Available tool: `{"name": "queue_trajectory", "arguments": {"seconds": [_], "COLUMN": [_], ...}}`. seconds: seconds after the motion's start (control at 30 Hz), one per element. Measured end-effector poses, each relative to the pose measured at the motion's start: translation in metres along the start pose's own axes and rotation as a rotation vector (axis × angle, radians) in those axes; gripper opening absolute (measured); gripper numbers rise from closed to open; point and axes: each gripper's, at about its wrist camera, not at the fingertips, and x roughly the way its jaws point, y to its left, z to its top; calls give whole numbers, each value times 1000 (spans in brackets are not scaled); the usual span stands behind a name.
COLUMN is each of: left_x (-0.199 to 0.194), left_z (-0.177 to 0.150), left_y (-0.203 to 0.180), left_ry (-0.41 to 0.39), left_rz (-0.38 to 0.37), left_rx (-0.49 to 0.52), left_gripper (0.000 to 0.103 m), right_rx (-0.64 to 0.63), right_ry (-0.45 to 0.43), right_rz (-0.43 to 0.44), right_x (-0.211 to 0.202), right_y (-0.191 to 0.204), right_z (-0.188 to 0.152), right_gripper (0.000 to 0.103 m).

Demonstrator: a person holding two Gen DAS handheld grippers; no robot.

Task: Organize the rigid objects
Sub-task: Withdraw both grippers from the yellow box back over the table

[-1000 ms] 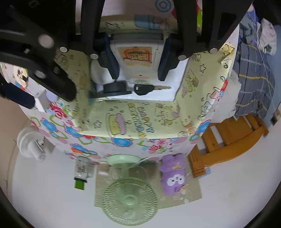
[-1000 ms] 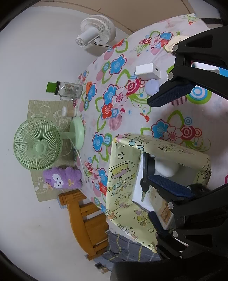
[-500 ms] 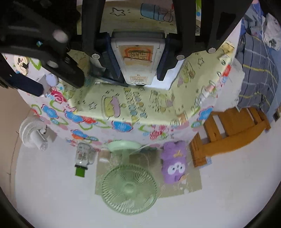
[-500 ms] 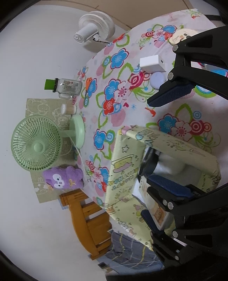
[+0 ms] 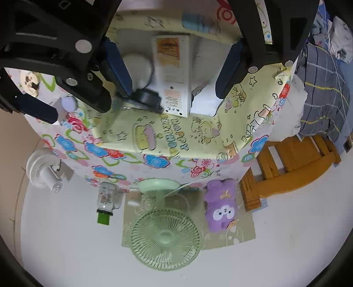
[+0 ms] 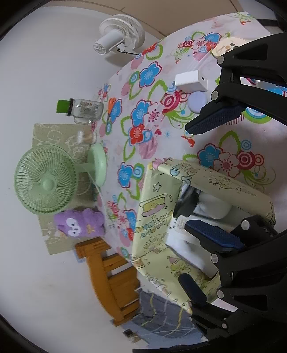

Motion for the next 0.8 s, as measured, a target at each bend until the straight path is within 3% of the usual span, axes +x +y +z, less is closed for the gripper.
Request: {"name": "queue_trajectory", "arguments": {"seconds": [0.27, 0.4, 0.5, 0.8], "left_x": [-16, -22, -28, -44], "left_z": [-1, -1, 1, 7], "left_y": [-27, -37, -40, -71], "left_ry": [12, -4, -2, -31], "left_rz": [-26, 53, 9, -6], "left_rx": [33, 41, 21, 47], "left_gripper": [87, 87, 90, 91], "right_rx": [4, 23, 45, 67], "right_ry": [-26, -28, -37, -62], "right_rz": [-19, -24, -16, -22], "right_x": [-25, -36, -44, -66], "right_y": [-16, -32, -44, -75], "right_z": [-7, -12, -13, -13], "right_gripper": [83, 83, 83, 86]}}
